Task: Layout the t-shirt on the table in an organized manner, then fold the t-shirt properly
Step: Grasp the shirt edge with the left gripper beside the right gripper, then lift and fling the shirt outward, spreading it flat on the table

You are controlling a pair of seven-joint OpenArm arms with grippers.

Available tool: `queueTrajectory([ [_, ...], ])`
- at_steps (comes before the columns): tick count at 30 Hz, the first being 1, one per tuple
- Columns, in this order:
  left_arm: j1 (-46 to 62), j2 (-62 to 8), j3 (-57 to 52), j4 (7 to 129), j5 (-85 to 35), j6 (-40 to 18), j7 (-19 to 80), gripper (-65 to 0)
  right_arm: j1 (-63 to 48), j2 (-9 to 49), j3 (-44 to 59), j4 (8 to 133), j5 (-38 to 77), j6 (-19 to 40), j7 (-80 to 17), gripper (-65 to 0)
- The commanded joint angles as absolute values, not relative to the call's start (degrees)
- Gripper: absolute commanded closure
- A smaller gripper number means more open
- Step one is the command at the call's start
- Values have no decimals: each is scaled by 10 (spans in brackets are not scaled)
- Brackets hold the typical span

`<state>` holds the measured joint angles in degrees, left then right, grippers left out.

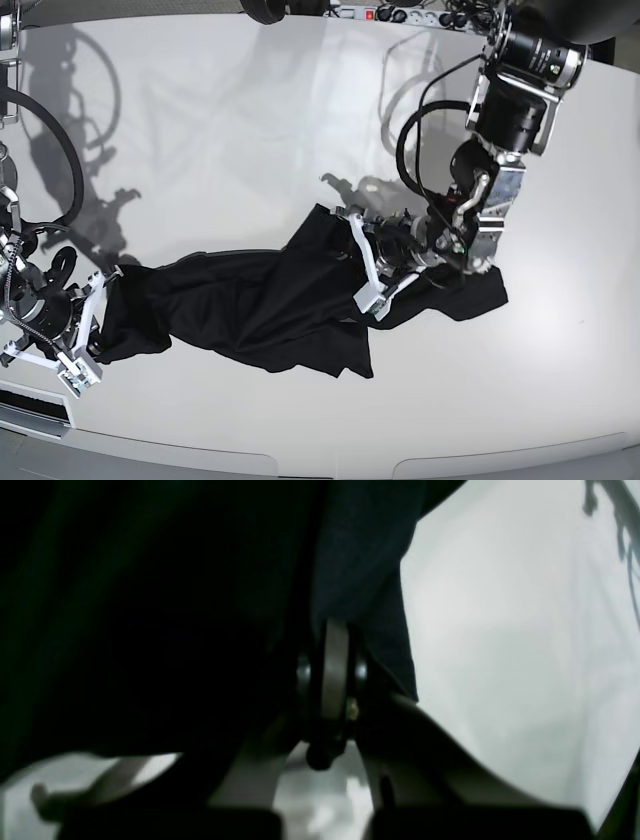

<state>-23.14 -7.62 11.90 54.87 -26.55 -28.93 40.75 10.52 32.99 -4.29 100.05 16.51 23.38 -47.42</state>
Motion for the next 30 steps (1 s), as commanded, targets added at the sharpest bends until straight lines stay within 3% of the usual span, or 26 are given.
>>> queueTrajectory([
  [1,-264,-76,116,576,-300,-301,420,0,119,340,-37,1007,166,229,-461,0],
  [5,-303,-86,115,668,-386,-327,541,0,119,340,-37,1007,165,230,-462,0],
  [8,-321,-99,116,754,-395,-331,571,0,119,340,-37,1007,164,230,-461,0],
  [15,-390,-161,116,787,-337,-325,522,0,124,343,-37,1007,90,182,-444,0],
  [20,-448,-205,116,786,-285,-270,479,0,154,343,-37,1007,80,154,-440,0],
  [30,-638,-260,116,737,-312,-258,470,0,265,373,-37,1007,81,139,-435,0],
])
